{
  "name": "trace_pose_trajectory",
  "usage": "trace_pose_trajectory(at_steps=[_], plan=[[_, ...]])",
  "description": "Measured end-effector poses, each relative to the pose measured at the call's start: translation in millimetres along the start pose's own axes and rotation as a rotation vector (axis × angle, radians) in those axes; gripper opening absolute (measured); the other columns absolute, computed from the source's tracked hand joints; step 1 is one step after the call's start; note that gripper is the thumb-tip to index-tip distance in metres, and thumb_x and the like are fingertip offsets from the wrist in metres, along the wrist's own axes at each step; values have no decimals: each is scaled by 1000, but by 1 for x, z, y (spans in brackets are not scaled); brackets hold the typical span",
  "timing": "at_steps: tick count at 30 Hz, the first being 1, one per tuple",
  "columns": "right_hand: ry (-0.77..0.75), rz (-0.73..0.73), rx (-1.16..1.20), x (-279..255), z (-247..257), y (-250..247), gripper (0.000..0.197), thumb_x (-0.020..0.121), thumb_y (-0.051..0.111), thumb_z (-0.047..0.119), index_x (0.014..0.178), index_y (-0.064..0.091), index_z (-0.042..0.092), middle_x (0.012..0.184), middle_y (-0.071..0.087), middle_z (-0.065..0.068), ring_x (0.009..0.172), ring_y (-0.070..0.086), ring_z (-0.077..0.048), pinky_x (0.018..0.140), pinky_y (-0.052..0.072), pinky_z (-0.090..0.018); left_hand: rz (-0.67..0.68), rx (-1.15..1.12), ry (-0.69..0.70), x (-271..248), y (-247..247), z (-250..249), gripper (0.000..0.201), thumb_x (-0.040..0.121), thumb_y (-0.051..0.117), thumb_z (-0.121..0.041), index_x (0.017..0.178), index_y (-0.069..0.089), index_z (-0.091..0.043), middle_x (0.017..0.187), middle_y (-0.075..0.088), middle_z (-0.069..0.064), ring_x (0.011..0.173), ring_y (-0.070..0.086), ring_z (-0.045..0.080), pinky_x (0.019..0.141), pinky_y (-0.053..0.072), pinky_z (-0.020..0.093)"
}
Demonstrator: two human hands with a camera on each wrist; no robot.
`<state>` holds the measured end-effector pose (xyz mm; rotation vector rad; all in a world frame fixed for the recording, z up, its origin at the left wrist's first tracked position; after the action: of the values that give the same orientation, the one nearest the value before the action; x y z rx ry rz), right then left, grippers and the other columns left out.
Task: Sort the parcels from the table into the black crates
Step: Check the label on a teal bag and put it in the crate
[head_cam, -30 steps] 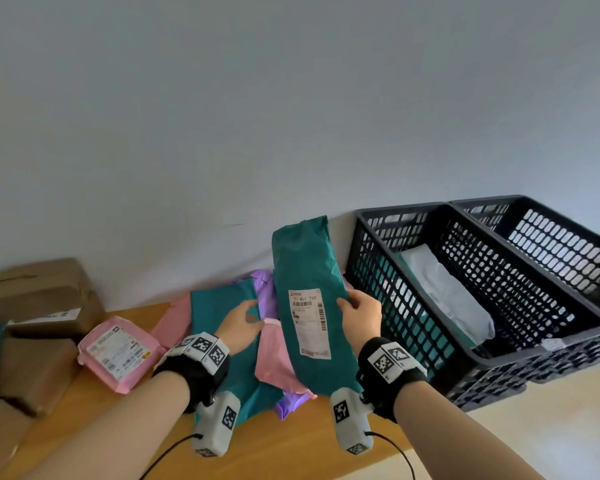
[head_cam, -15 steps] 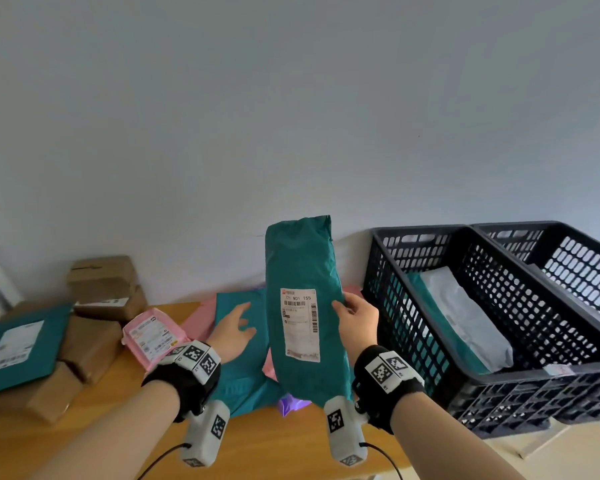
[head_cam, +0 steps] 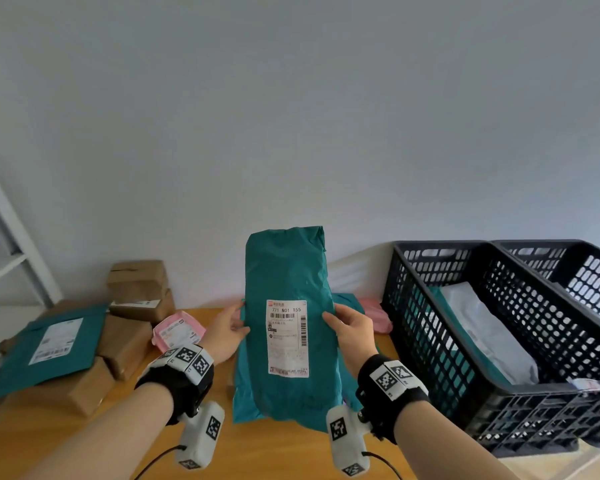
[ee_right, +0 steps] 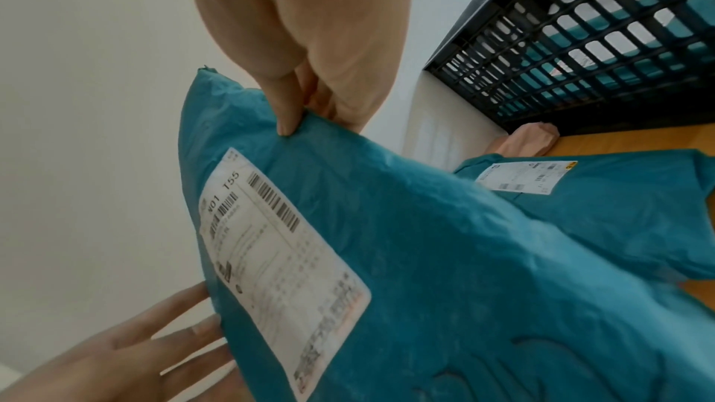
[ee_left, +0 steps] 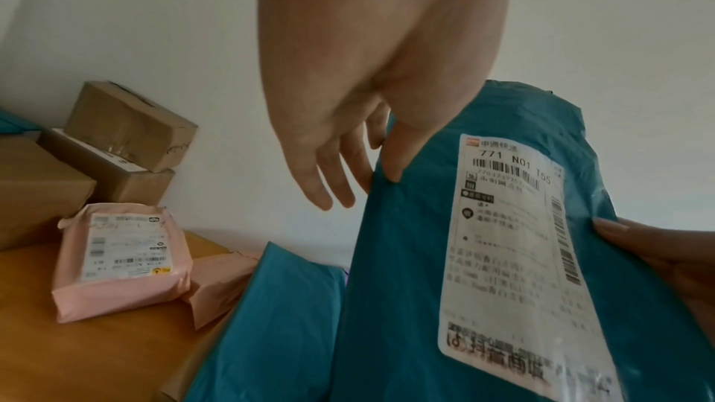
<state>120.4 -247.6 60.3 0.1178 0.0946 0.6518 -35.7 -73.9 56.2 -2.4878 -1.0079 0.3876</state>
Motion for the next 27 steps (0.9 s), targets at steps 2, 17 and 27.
trace_pose_trajectory(at_steps=[2, 17, 27], plan=[[-10, -6, -61, -1, -2, 9, 18, 91, 58, -1, 98, 72, 8, 90, 75, -1, 81, 71, -14, 72, 58, -25, -27, -45, -2, -3, -11, 3, 54, 92, 54, 0, 140, 40, -19, 98, 62, 2, 94, 60, 19, 88, 49, 33], [-81, 136, -626, 11, -25, 75, 55, 77, 58, -6, 120, 56, 28, 112, 67, 2, 109, 61, -20, 87, 55, -43, -181, -67, 82, -16, -80, 12, 51, 90, 56, 3, 133, 47, -23, 87, 60, -3, 75, 57, 0, 54, 47, 7], [-144, 39, -560, 0, 4, 110, 82, 85, 54, -12, 144, 30, 40, 108, 59, -1, 81, 60, -7, 80, 56, -32, -231, -11, 104, -24, -118, 16, 52, 90, 59, -8, 137, 44, -26, 89, 66, -1, 90, 65, 18, 88, 54, 43]])
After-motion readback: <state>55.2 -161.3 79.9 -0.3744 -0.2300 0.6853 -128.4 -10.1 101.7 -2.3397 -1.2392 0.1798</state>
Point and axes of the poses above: each hand's wrist, its own x-axis towards the middle knuckle, its own y-axis out of the palm, z = x × y, the point moved 2 cm from there along x, towards the middle knuckle
